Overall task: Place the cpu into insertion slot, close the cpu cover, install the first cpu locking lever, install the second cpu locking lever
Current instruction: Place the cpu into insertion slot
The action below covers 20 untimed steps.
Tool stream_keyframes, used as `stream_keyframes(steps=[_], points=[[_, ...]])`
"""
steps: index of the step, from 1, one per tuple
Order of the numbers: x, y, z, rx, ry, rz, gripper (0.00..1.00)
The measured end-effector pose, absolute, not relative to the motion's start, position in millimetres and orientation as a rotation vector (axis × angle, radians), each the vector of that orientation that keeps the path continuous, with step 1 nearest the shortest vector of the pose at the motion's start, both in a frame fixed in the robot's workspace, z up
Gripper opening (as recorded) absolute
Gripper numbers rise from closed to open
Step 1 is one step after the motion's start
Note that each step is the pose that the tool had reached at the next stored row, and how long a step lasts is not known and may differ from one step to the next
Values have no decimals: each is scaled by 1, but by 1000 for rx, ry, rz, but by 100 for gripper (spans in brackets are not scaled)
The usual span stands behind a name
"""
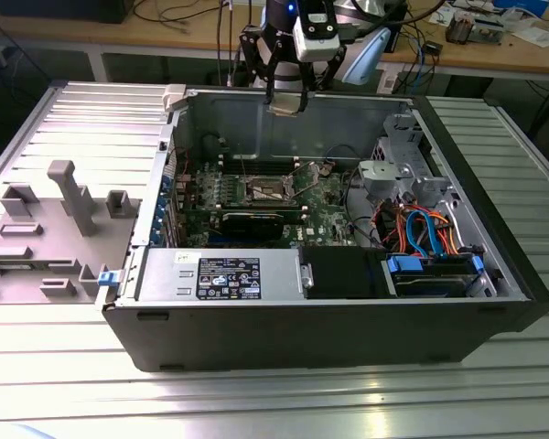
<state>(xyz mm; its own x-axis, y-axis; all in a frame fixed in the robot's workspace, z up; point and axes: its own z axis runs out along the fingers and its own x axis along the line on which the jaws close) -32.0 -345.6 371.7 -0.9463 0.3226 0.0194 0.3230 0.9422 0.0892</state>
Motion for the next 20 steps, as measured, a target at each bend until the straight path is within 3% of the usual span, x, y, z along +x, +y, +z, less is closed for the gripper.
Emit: stream_keyframes(steps=[20], points=[[-32, -346, 371, -598, -3079, -143, 54]])
